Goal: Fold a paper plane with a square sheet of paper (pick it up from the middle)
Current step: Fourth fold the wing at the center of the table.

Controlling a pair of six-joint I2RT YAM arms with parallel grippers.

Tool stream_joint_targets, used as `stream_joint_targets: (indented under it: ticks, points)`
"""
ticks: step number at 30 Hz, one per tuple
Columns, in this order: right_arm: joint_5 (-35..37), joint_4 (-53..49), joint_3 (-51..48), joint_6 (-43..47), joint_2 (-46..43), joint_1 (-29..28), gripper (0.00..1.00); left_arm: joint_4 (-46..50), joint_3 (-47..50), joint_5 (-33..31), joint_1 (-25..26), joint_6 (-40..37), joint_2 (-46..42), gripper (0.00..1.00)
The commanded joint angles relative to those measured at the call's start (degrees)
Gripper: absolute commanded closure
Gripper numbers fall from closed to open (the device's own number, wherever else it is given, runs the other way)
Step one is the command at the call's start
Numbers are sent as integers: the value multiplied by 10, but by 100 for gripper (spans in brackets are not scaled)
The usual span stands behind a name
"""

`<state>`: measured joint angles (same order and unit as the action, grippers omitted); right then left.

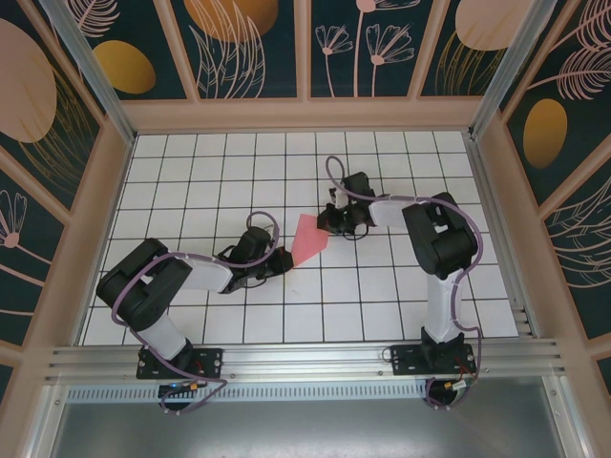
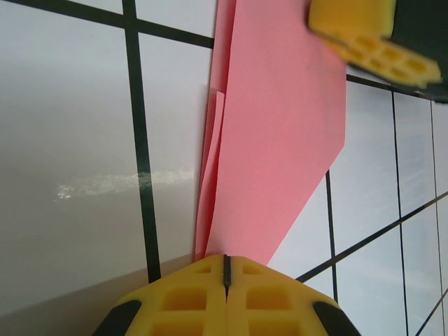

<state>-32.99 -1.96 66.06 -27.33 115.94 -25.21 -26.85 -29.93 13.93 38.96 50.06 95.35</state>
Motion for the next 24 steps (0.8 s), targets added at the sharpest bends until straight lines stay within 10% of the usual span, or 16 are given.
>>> stream_joint_targets:
  ticks: [1,14,24]
  points:
    - [43,-10,34,15,31,29,99,116,33,1,1,5,25,100]
    - [56,-52,83,8,-3,58,97,136,-27,10,1,-23,-10,100]
    - [69,-3,-59,-104,-126,-6,63,155,-90,-79,1,-9,-98,55]
